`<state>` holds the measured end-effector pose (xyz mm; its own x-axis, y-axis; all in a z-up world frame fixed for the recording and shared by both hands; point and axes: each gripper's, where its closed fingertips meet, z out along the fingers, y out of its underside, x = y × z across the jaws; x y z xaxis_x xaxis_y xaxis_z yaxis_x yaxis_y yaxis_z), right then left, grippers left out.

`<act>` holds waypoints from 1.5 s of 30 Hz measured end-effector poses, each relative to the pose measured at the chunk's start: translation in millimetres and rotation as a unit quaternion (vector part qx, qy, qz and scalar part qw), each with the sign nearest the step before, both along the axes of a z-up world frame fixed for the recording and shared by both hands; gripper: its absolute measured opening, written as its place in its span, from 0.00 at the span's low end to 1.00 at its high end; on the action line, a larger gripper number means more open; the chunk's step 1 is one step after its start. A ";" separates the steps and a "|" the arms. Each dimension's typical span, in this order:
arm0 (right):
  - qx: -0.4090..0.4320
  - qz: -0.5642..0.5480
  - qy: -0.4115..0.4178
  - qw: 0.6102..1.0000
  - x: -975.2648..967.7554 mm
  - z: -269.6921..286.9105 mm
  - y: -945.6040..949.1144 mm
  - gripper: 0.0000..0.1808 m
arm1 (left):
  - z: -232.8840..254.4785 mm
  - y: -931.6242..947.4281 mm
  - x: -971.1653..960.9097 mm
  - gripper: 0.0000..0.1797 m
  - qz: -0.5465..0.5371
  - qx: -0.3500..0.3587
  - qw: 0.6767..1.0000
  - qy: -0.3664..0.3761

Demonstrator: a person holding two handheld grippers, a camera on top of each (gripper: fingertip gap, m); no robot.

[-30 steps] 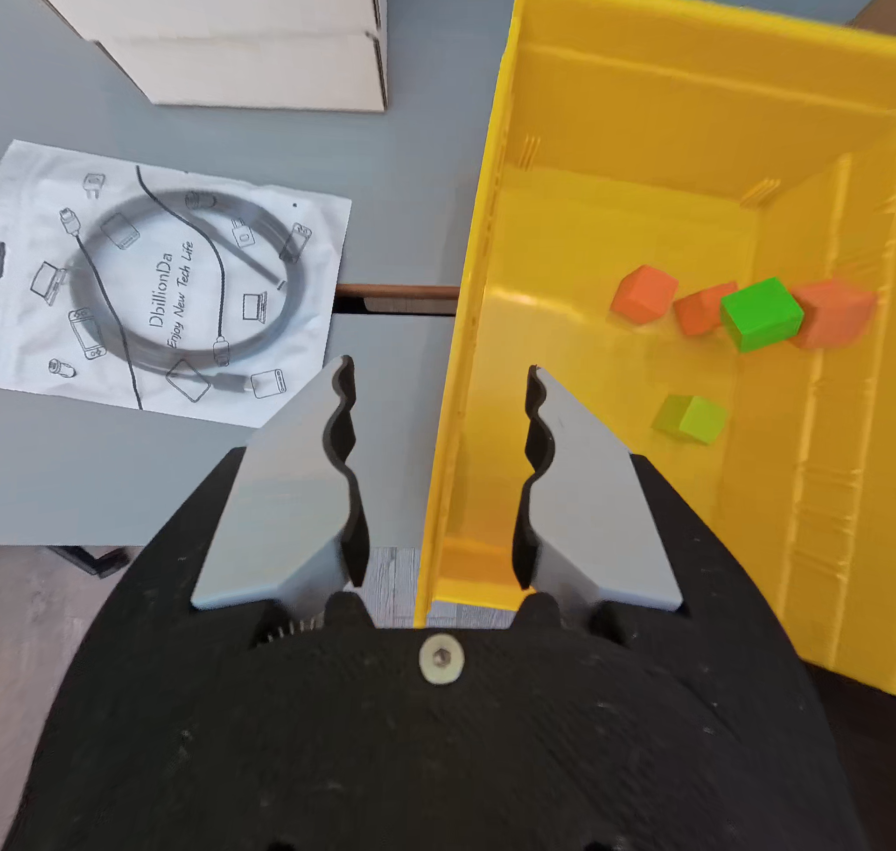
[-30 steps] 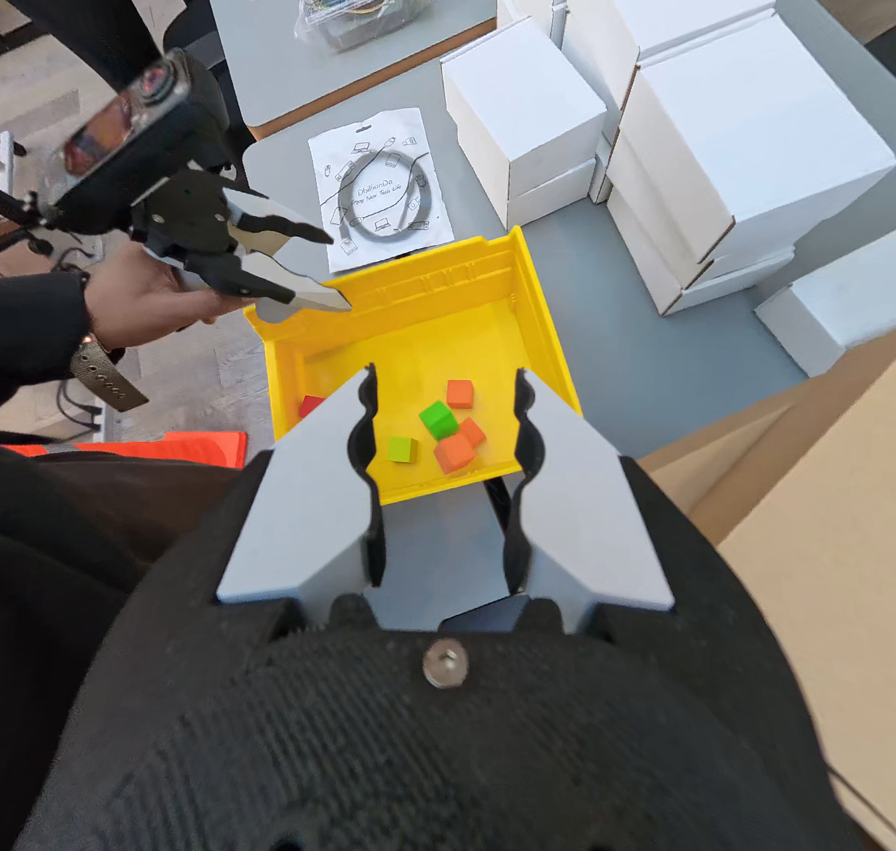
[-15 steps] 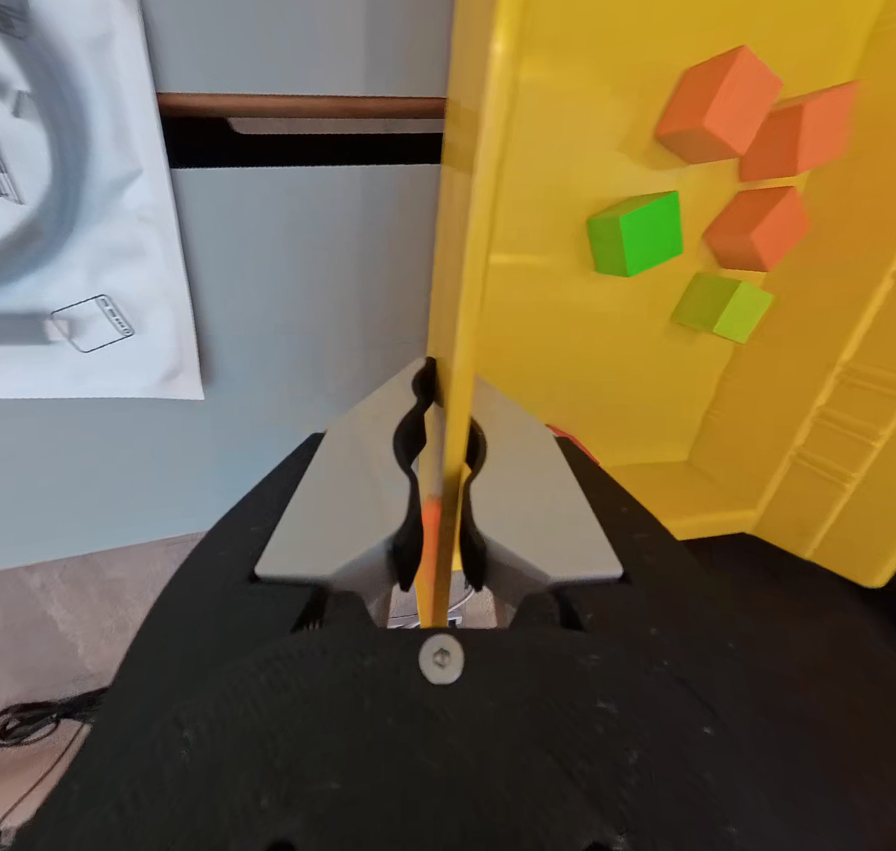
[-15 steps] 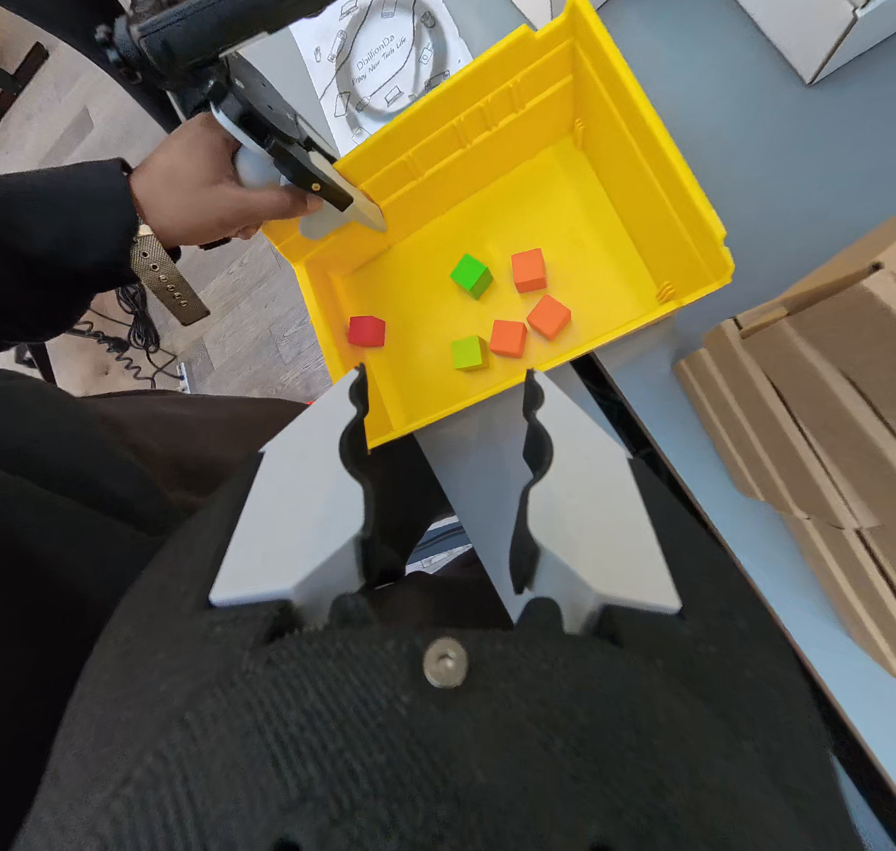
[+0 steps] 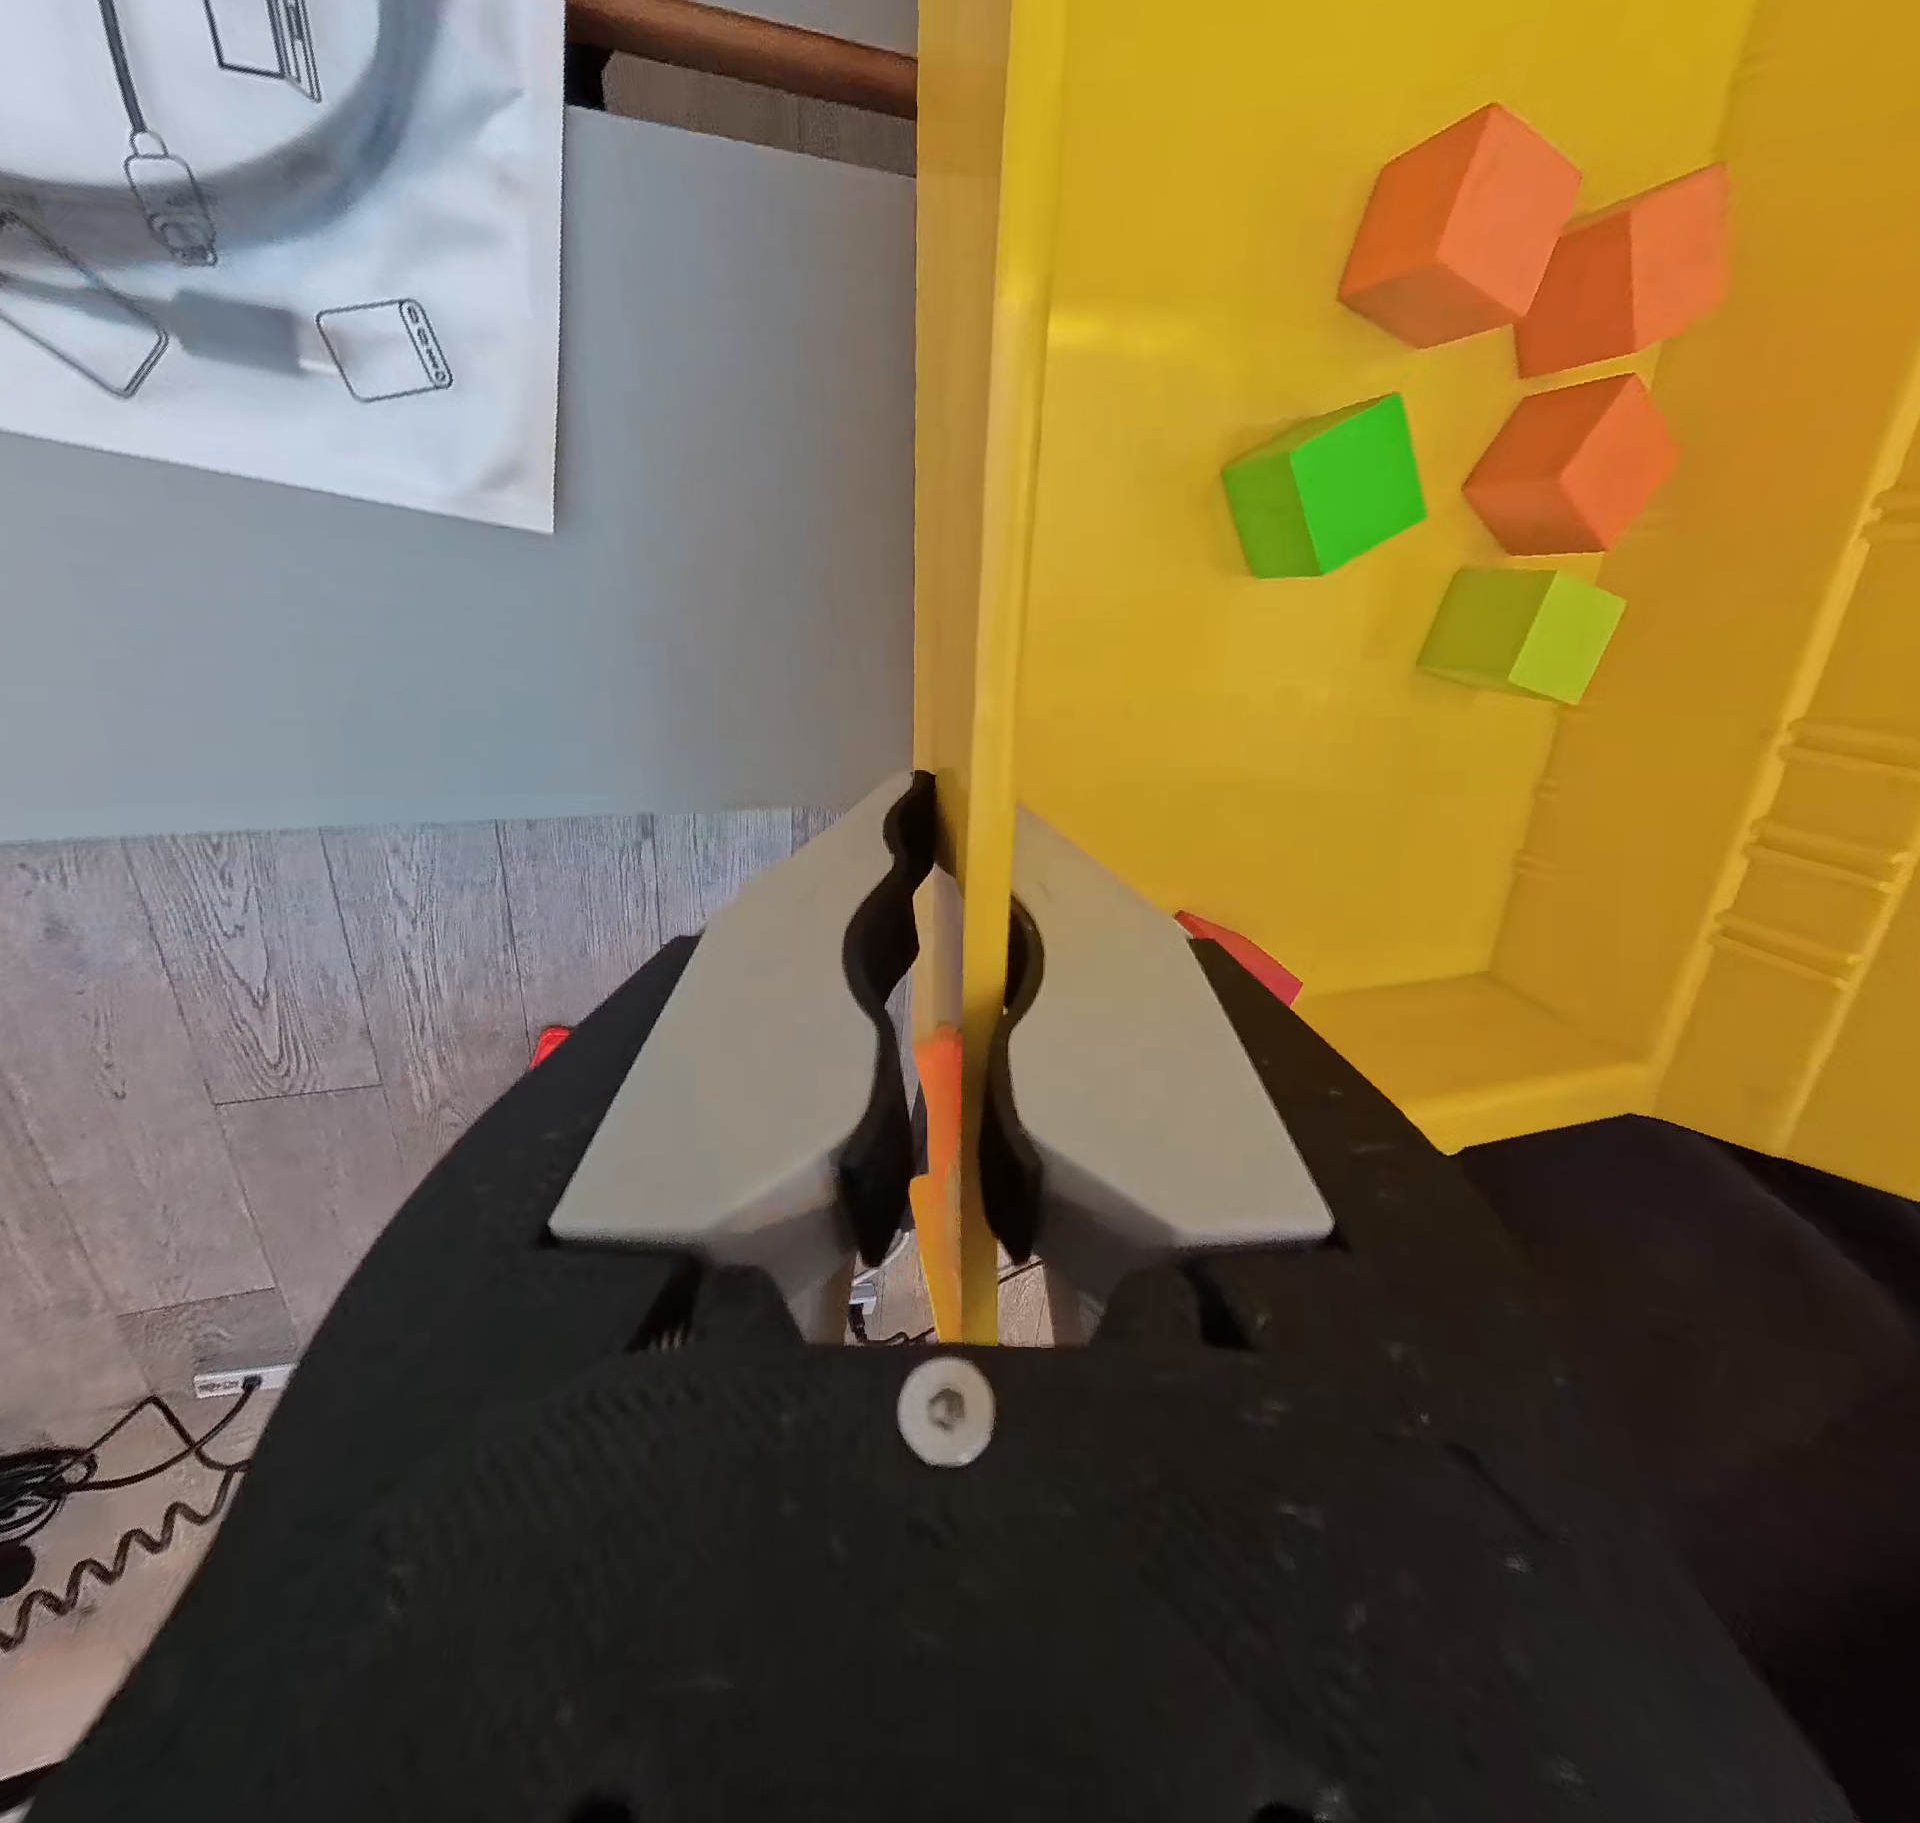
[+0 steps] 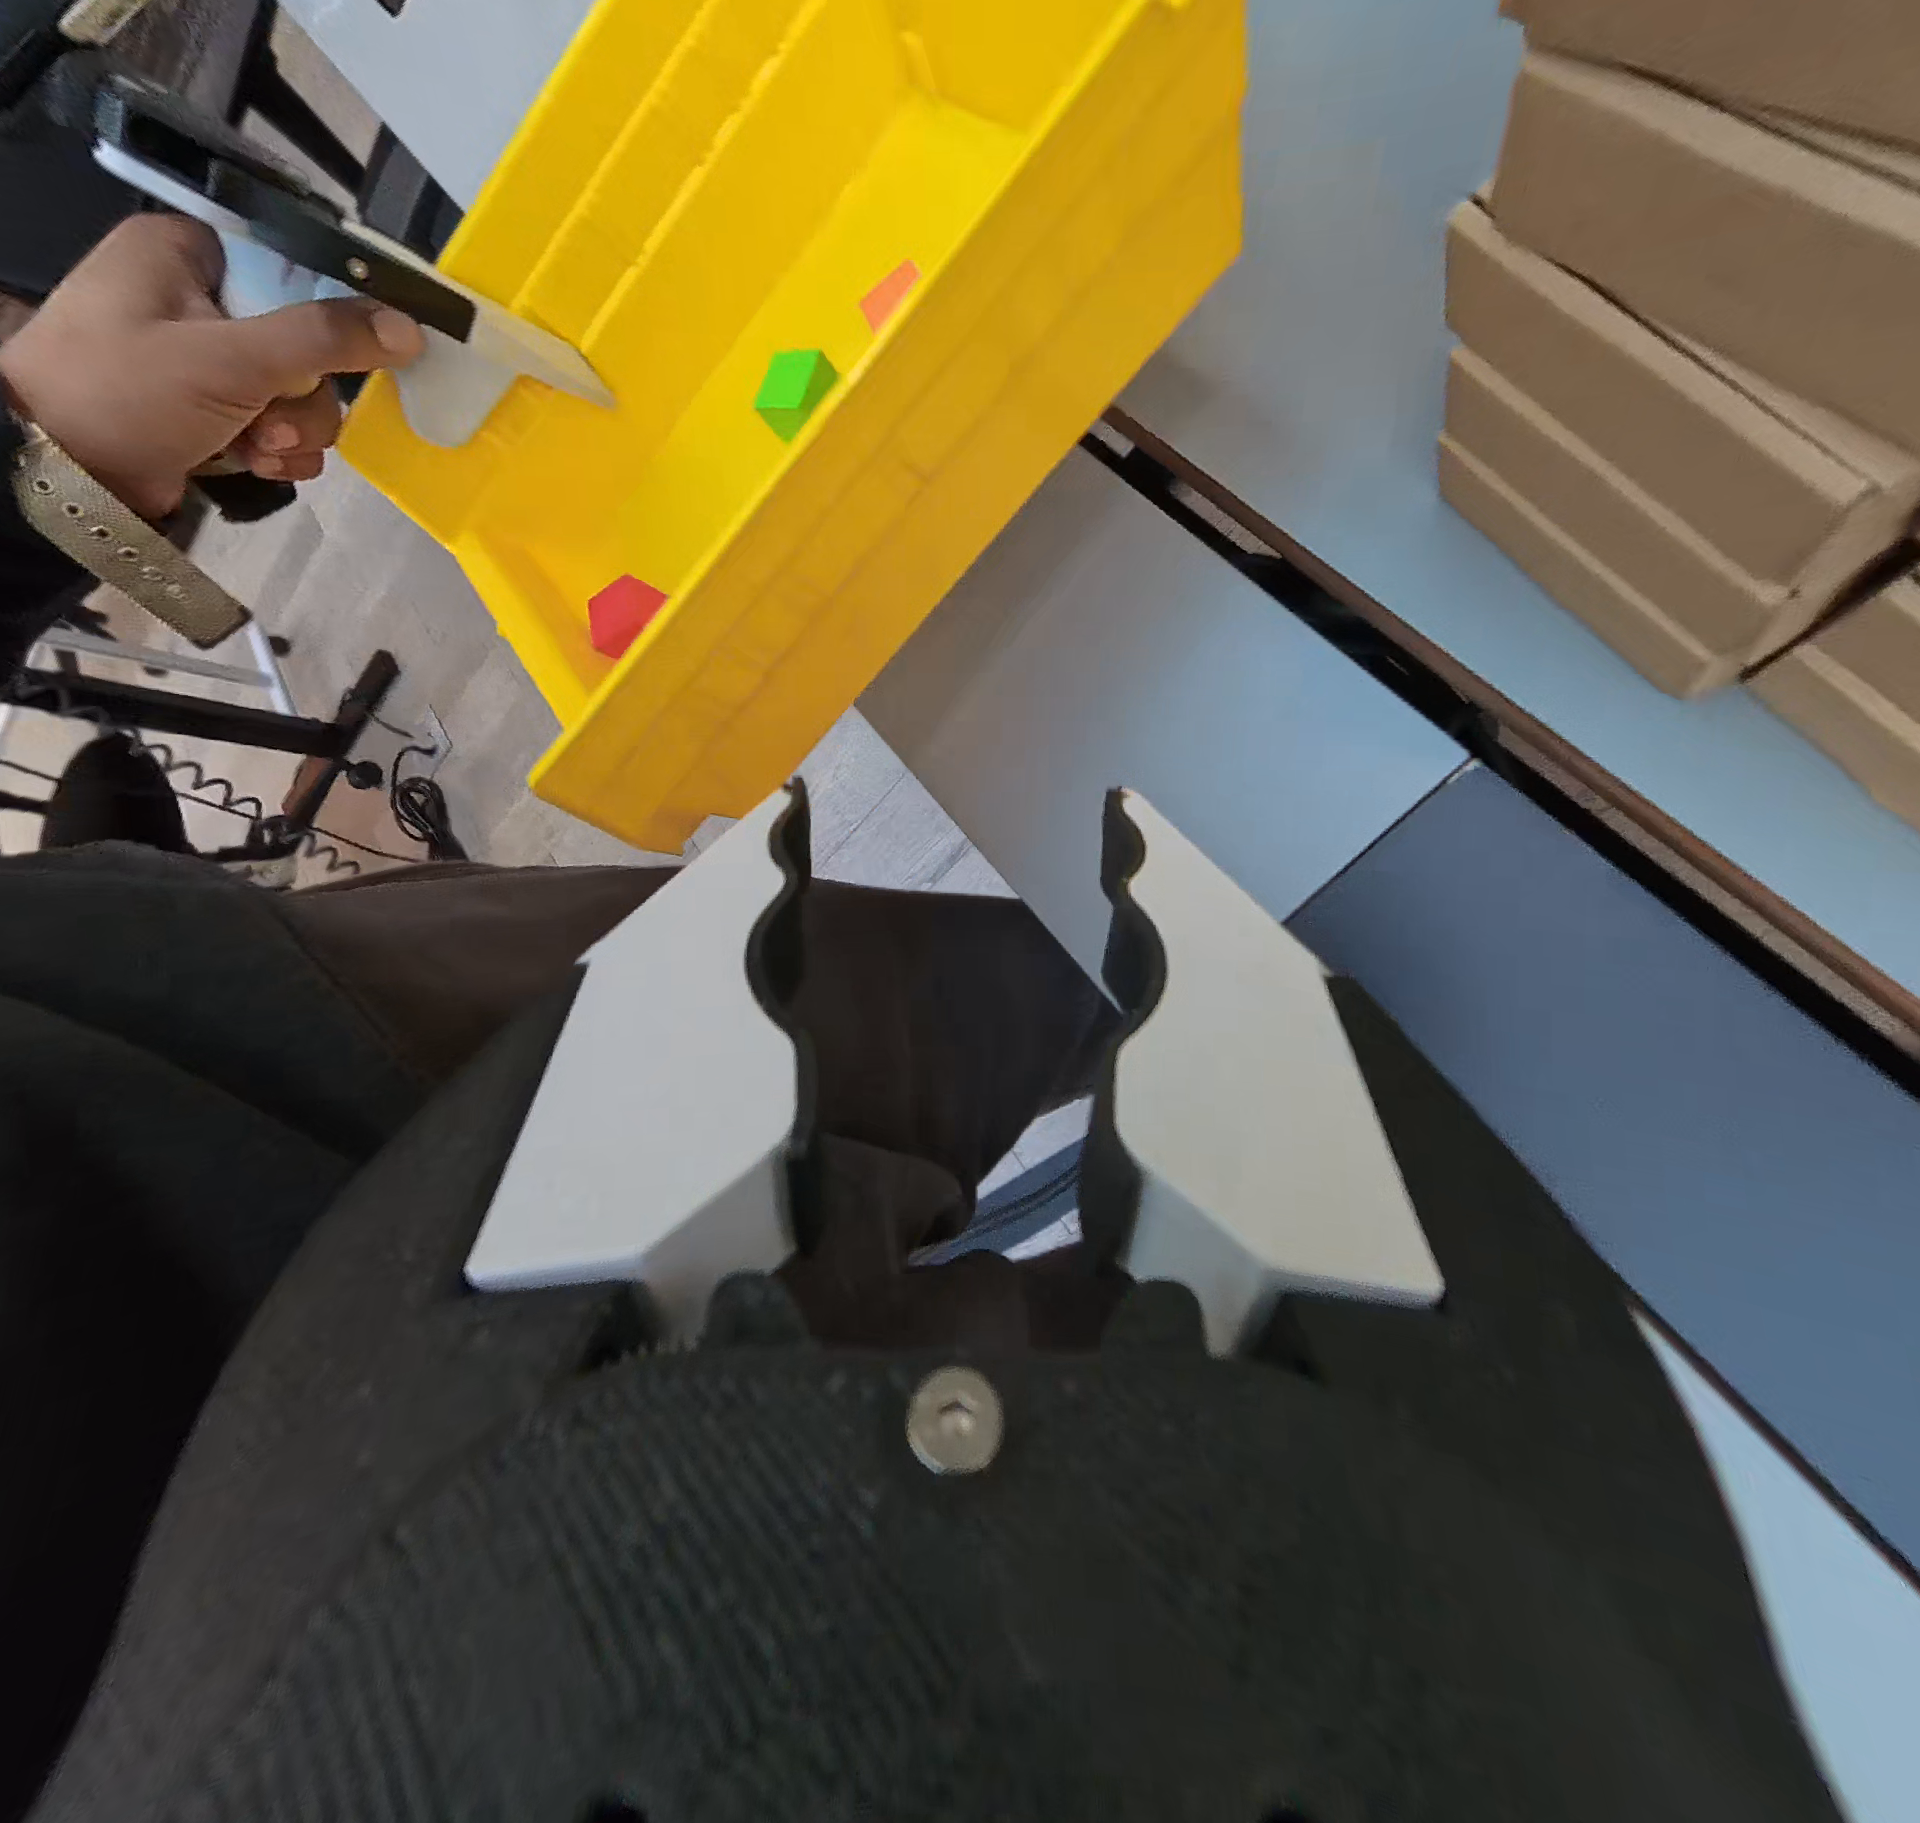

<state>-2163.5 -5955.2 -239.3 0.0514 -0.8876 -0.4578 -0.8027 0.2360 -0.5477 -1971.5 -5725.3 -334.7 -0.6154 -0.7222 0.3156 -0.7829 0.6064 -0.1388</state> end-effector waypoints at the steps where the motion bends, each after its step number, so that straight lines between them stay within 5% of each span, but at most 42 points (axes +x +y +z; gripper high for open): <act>1: 0.007 -0.009 -0.004 1.000 -9.3 0.4 -2.6 0.31 | 7.4 4.5 -6.1 0.00 0.001 -0.001 1.000 -0.001; 9: 0.061 -0.050 -0.141 0.987 -111.6 32.9 -6.1 0.40 | 84.0 -16.5 -121.5 0.00 -0.063 -0.028 0.996 -0.048; 16: 0.130 -0.104 -0.271 0.948 -266.7 92.7 -20.4 0.60 | 131.9 -92.2 -300.1 0.00 -0.136 -0.051 0.988 -0.056; 23: 0.128 -0.291 -0.195 0.928 -438.1 68.9 -87.4 0.54 | 141.1 -233.3 -449.2 0.00 -0.318 -0.053 0.944 -0.065; 29: 0.130 -0.471 -0.132 0.863 -590.5 37.6 -137.6 0.36 | 123.2 -349.3 -600.1 0.02 -0.553 -0.018 0.829 -0.088; 36: 0.125 -0.643 -0.055 0.754 -770.8 0.7 -150.0 0.21 | 110.8 -466.2 -792.3 0.02 -0.752 -0.062 0.641 -0.136; 45: 0.051 -0.767 0.060 0.637 -953.6 15.0 -172.8 0.11 | 115.3 -541.3 -1012.6 0.12 -0.870 -0.106 0.481 -0.012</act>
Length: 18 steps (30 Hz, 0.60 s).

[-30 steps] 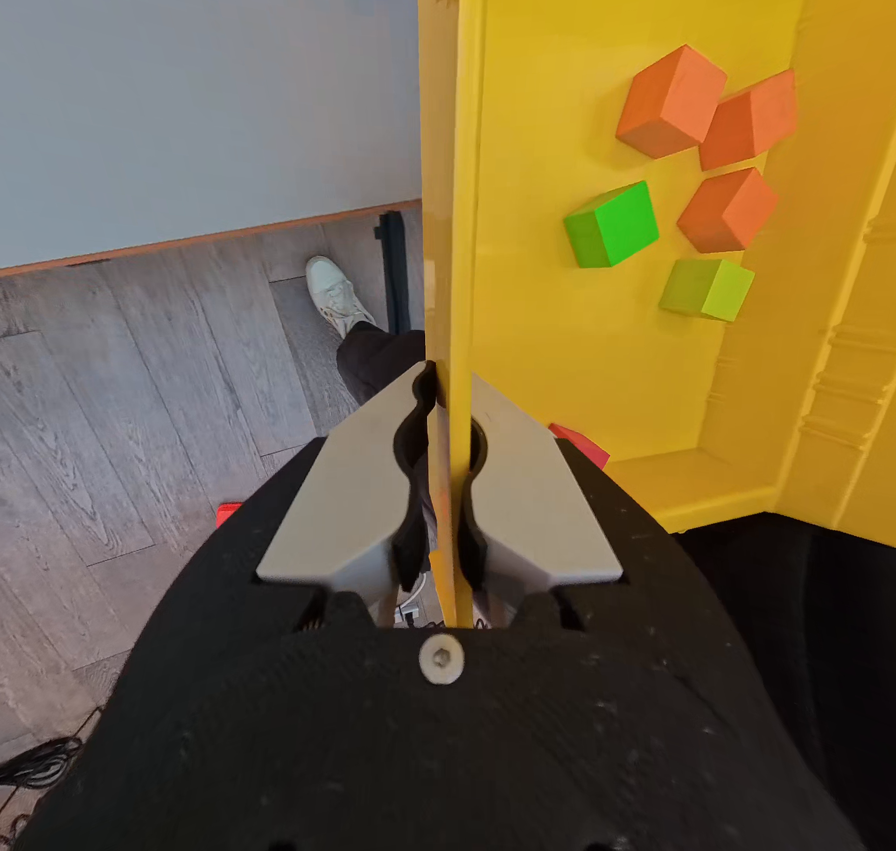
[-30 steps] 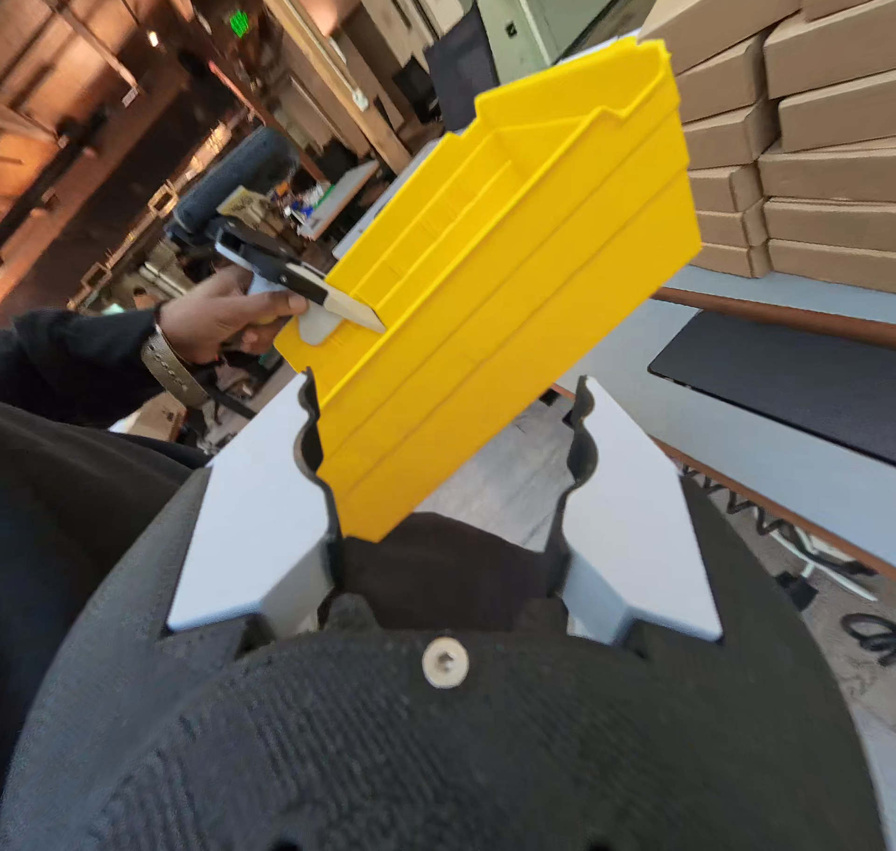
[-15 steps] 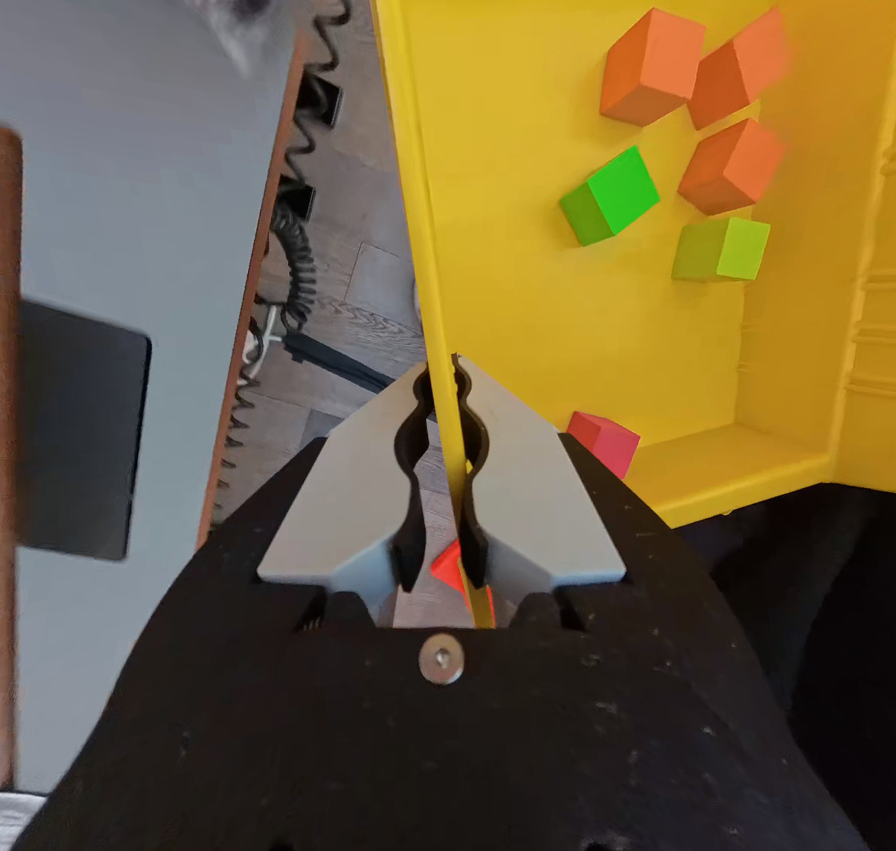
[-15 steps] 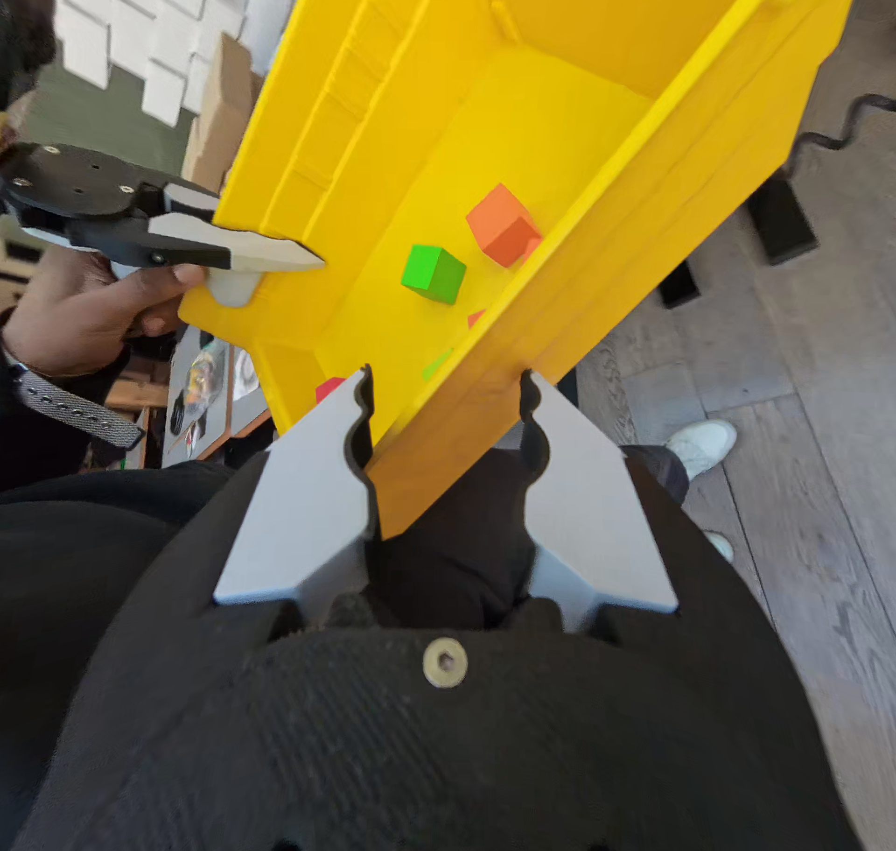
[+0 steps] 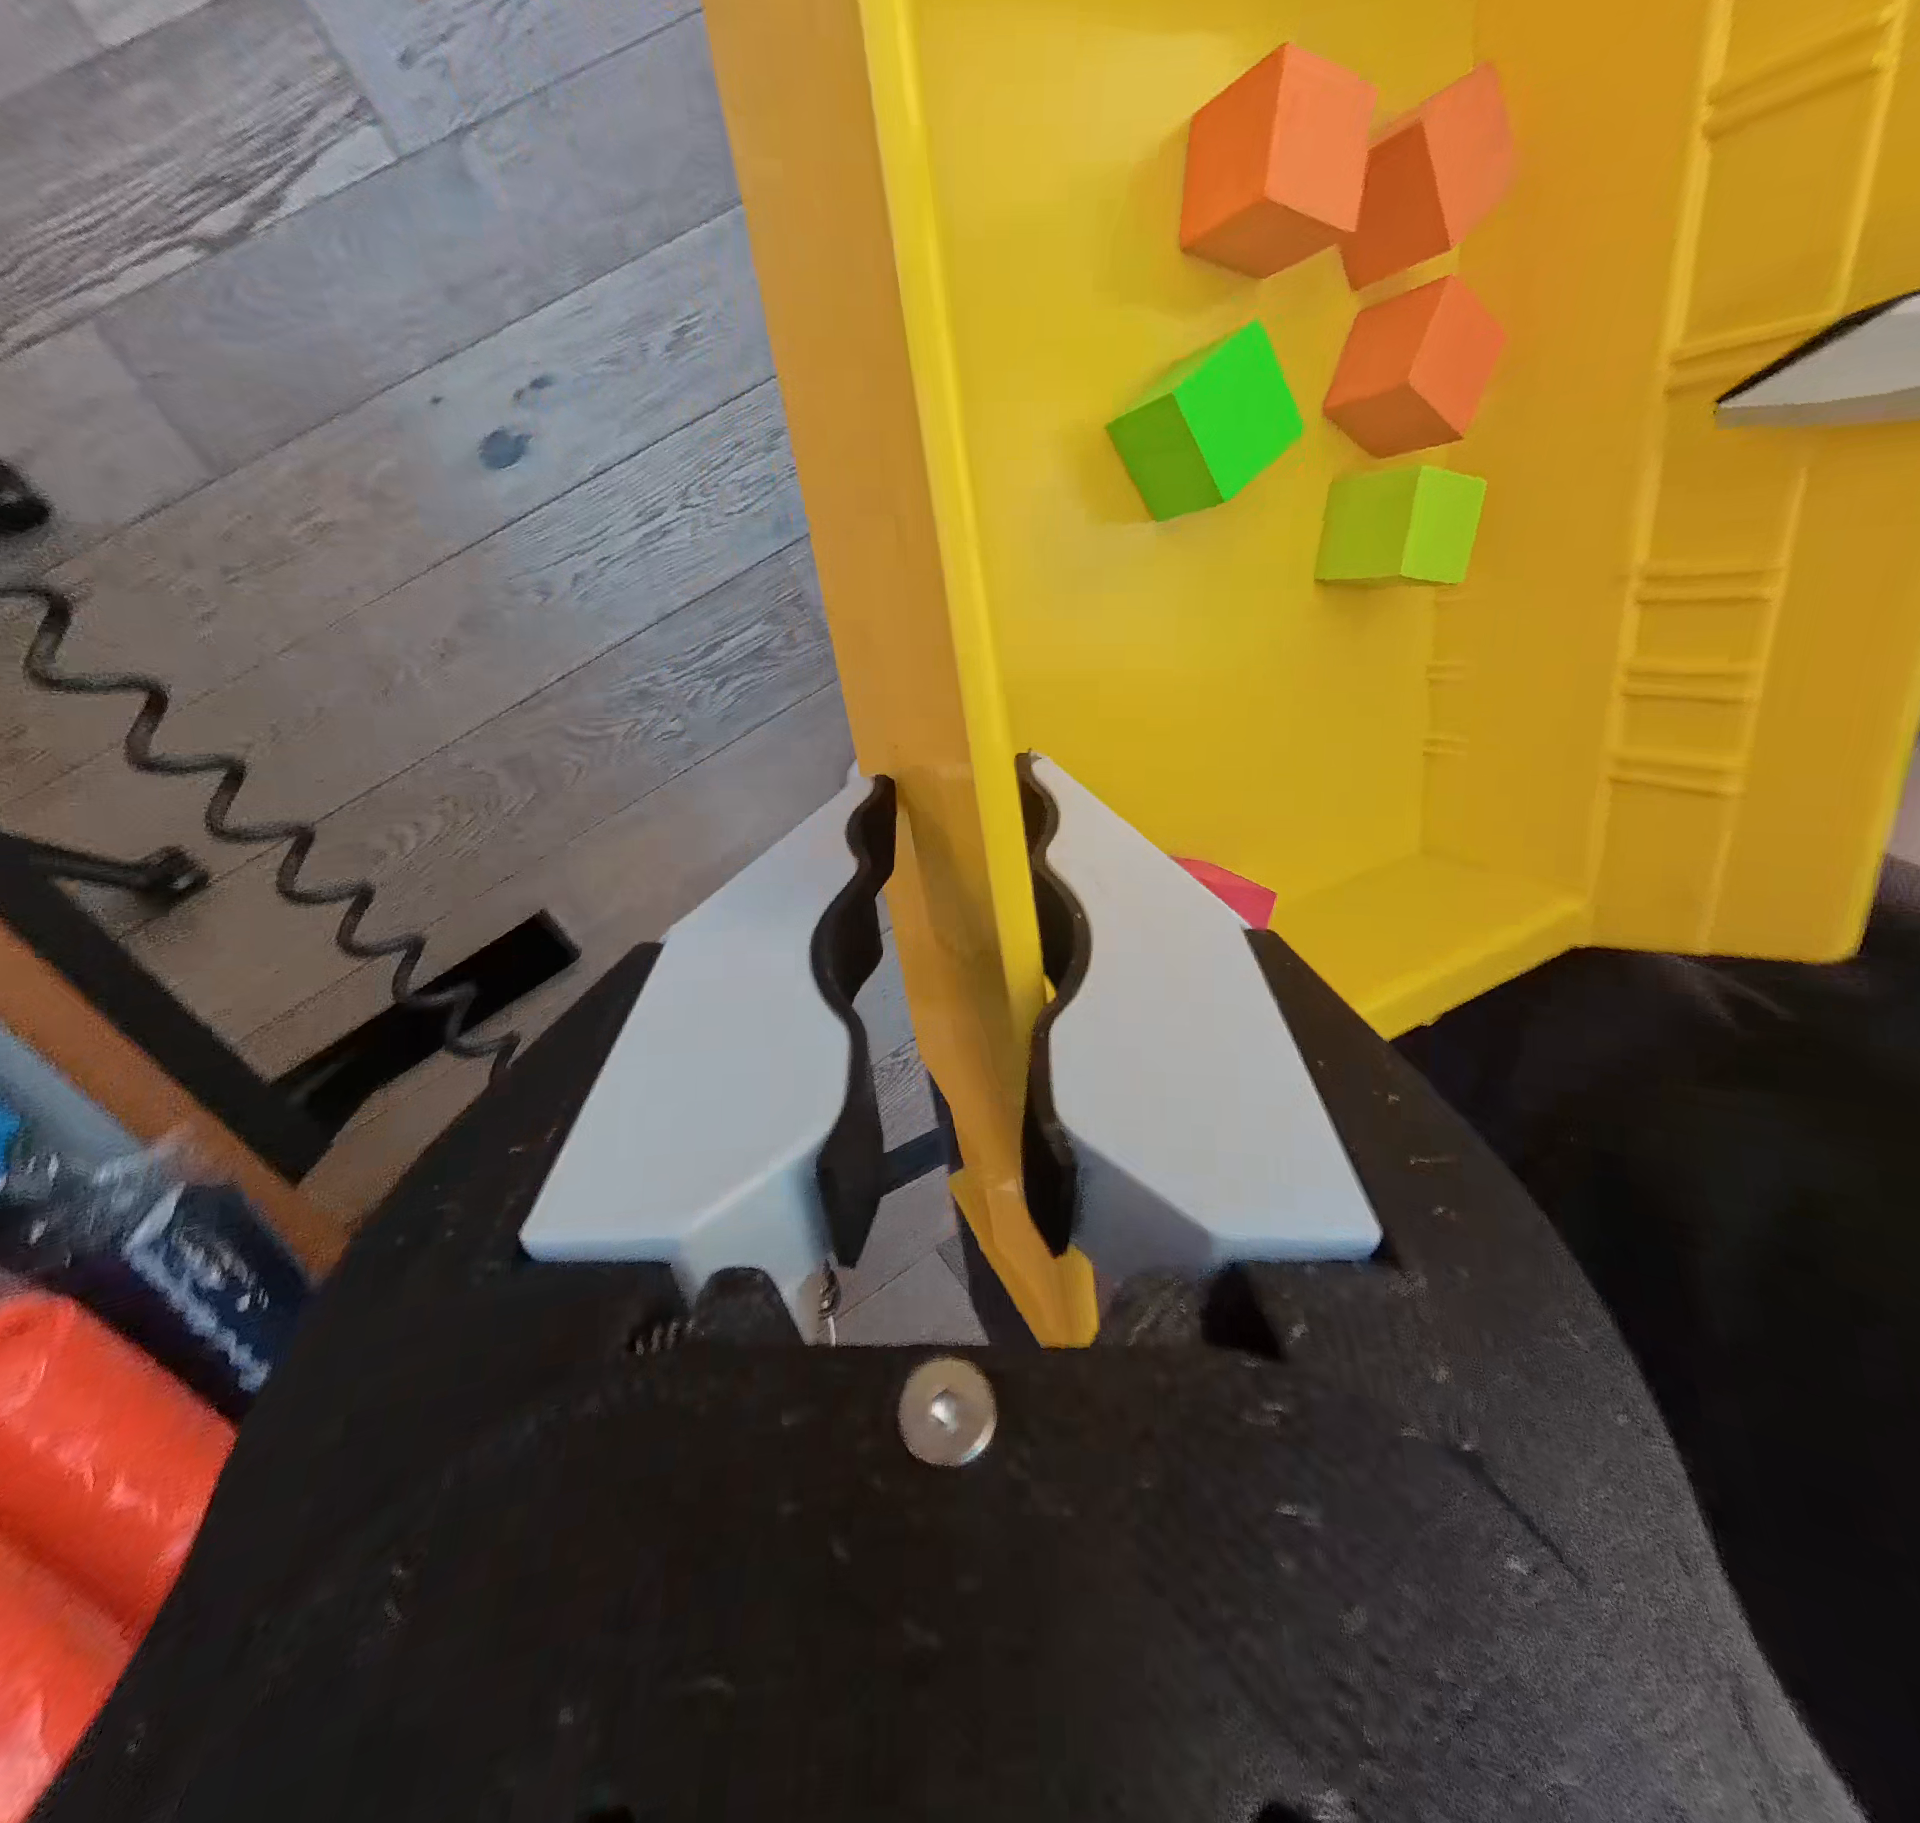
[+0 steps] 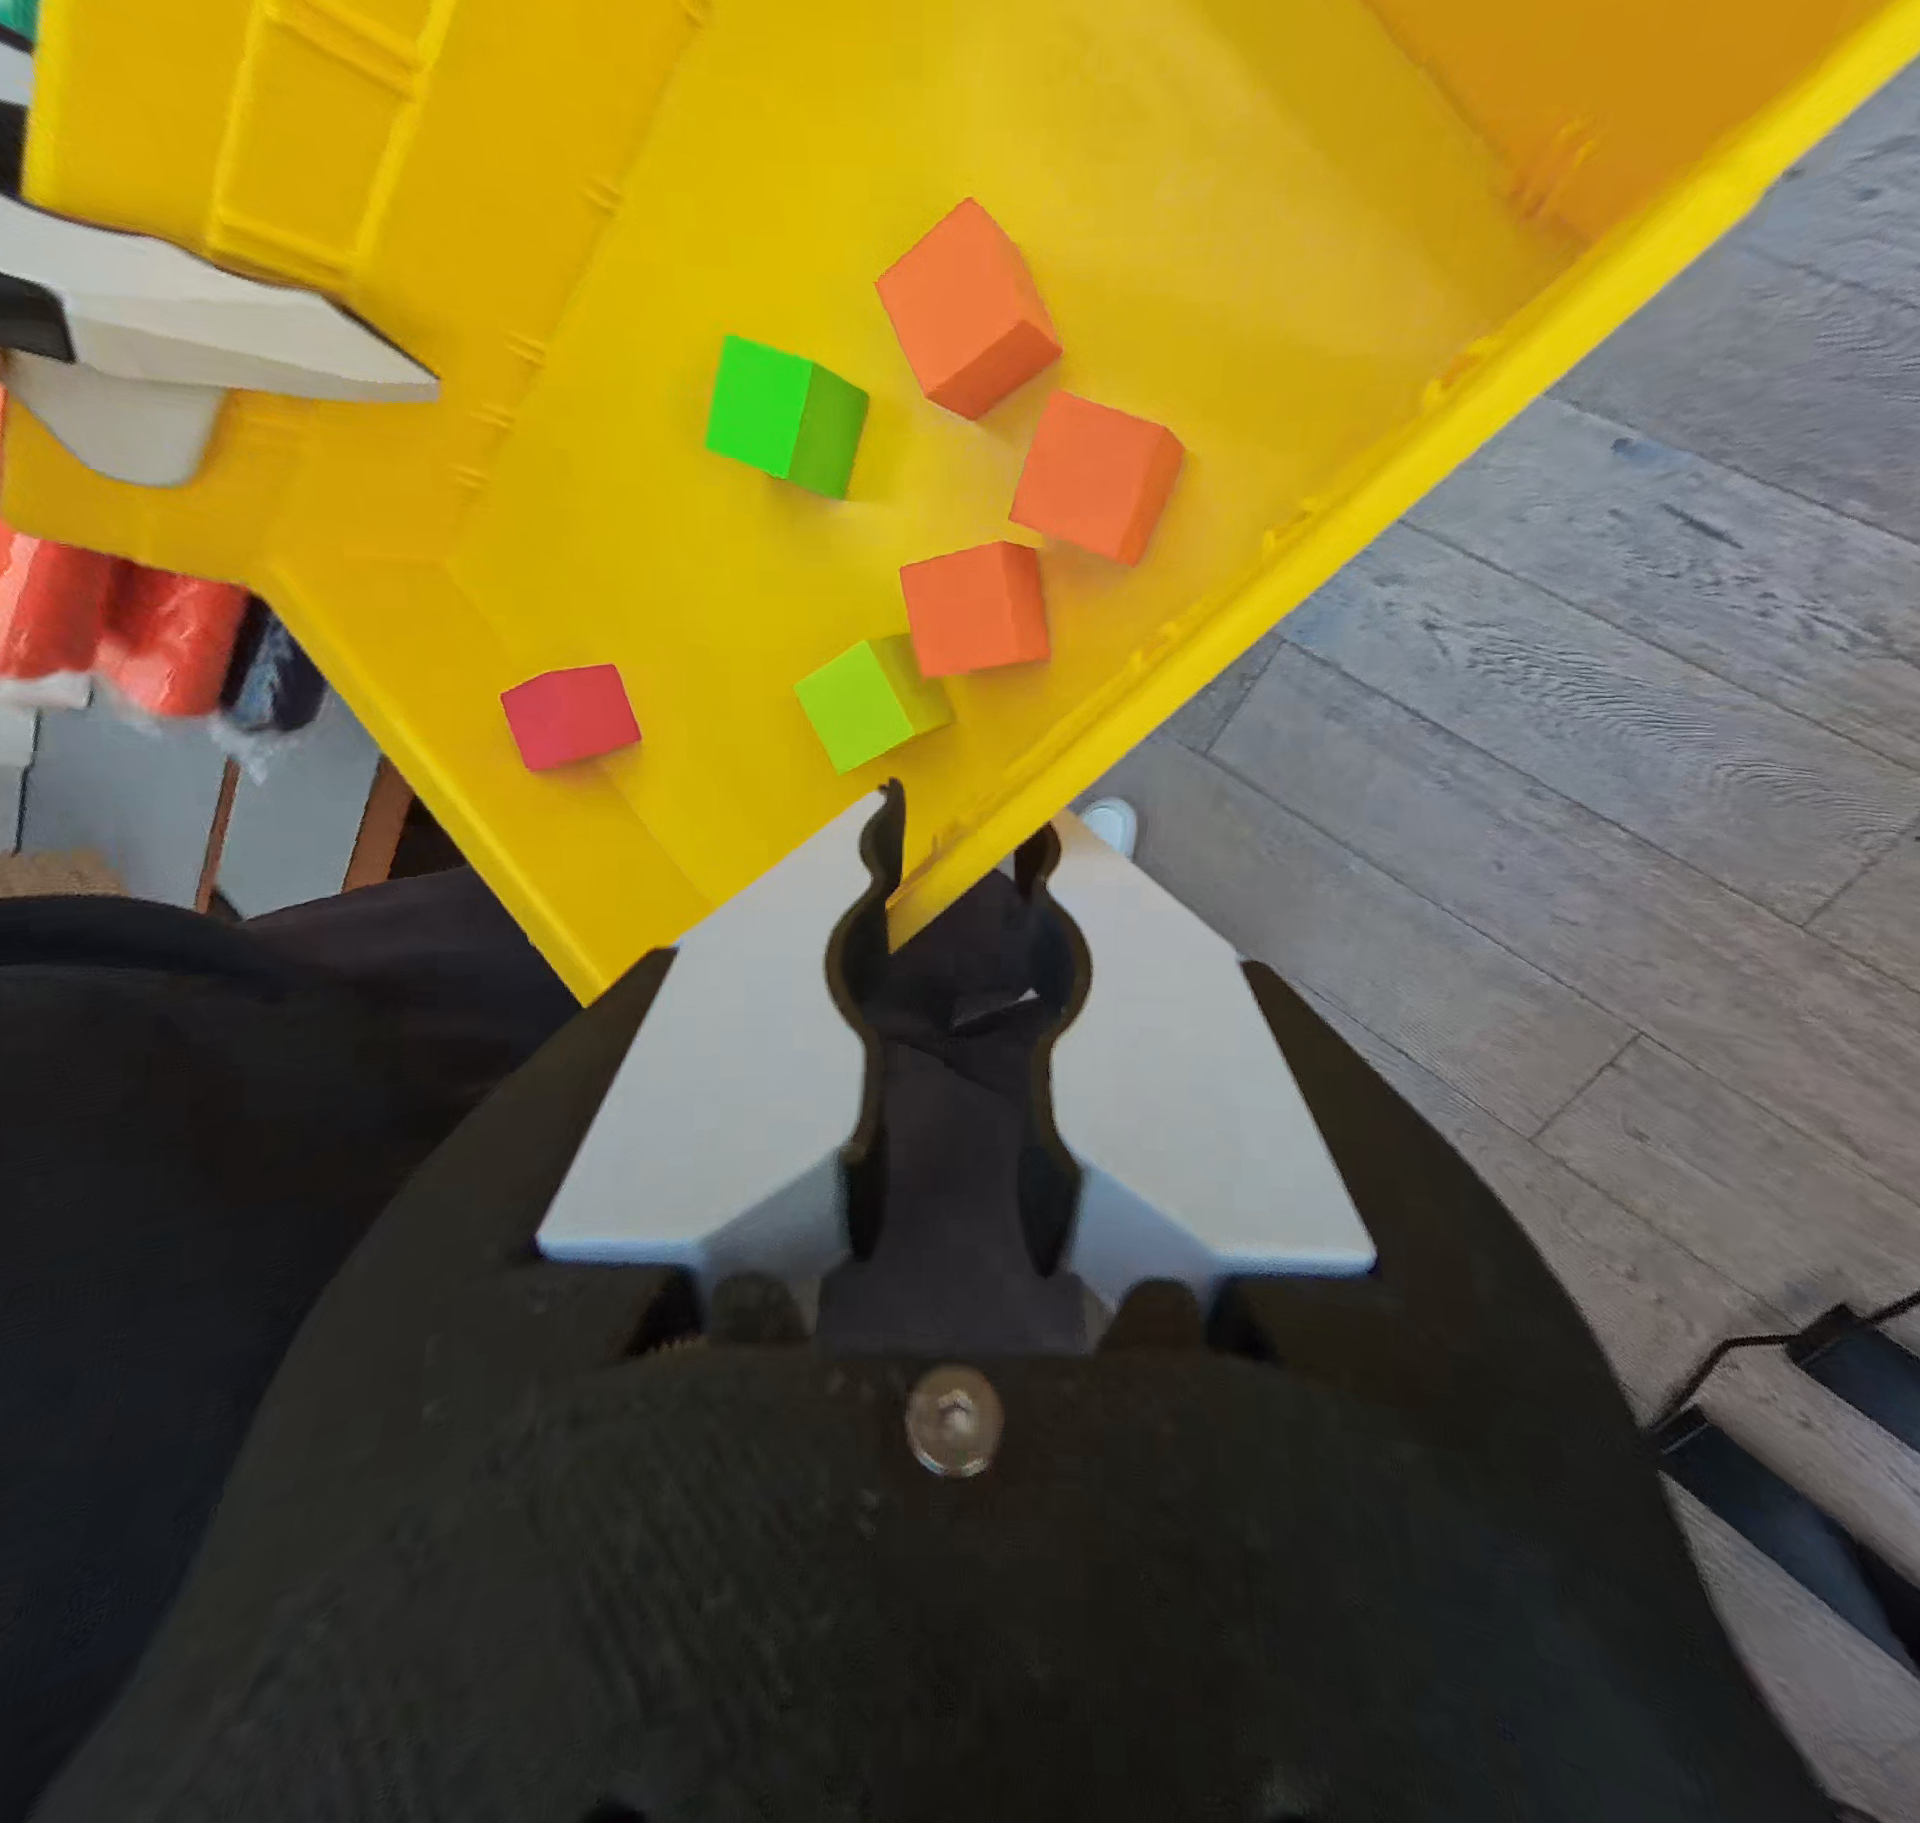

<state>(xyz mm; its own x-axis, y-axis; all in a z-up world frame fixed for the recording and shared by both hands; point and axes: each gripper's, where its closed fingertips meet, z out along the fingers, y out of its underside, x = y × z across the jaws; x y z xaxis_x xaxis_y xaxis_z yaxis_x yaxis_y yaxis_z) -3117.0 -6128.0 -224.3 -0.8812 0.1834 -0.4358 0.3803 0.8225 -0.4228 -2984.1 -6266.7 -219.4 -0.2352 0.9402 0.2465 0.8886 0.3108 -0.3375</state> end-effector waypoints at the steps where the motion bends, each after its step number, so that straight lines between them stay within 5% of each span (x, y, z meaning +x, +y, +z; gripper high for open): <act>1: 0.000 -0.026 0.012 1.000 -20.7 2.1 -0.3 0.09 | 1.7 0.3 -20.3 0.16 -0.014 0.025 1.000 0.005; 9: 0.007 -0.167 0.069 0.984 -162.9 1.2 12.5 0.05 | -1.5 7.2 -168.9 0.25 -0.131 0.096 0.987 0.004; 18: 0.016 -0.245 0.037 0.969 -340.6 -25.4 30.5 0.05 | -34.1 11.6 -367.0 0.21 -0.180 0.124 0.974 -0.052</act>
